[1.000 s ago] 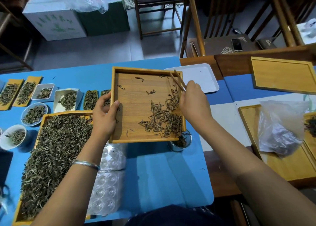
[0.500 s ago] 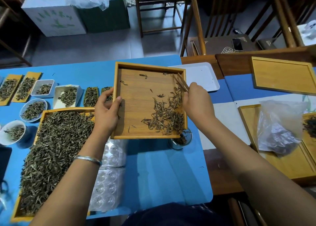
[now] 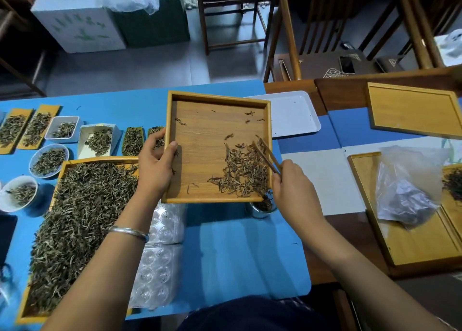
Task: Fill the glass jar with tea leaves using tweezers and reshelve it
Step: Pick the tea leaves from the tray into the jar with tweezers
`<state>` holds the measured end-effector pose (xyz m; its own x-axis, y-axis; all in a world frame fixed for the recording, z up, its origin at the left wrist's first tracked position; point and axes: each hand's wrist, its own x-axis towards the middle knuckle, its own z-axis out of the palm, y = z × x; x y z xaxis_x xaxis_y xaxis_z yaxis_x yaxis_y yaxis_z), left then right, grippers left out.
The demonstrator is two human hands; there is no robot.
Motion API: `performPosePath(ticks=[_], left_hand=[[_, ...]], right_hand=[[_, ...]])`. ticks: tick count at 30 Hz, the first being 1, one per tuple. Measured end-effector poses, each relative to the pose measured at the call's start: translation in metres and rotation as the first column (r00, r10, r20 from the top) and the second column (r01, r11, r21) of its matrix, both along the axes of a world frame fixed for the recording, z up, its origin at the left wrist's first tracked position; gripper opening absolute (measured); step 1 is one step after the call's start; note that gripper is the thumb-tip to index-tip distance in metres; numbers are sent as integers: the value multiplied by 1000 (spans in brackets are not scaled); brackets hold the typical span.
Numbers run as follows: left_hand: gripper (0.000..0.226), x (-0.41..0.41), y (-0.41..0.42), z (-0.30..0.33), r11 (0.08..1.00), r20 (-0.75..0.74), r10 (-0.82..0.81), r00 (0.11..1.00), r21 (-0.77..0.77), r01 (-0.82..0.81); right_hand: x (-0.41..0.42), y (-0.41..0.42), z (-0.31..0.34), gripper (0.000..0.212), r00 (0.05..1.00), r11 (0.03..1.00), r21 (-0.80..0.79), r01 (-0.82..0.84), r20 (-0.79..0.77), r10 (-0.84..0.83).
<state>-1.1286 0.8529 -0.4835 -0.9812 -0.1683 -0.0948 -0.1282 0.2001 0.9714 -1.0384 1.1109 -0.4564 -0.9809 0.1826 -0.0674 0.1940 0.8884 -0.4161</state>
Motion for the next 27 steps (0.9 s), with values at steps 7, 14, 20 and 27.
performPosePath(ticks=[7, 14, 20, 27], left_hand=[[27, -1, -1, -3, 1000, 8, 11, 1000, -18, -11], [29, -5, -5, -7, 1000, 0, 14, 1000, -9, -14], [25, -7, -5, -5, 1000, -1, 17, 1000, -21, -17], [28, -7, -3, -1, 1000, 13, 10, 1000, -2, -10]], right_hand=[[30, -3, -6, 16, 999, 1000, -23, -2, 37, 3], [54, -6, -8, 13, 998, 995, -95, 3, 69, 3], [68, -7, -10, 15, 993, 991, -132, 24, 122, -8], [88, 1, -13, 3, 993, 967, -250, 50, 115, -22]])
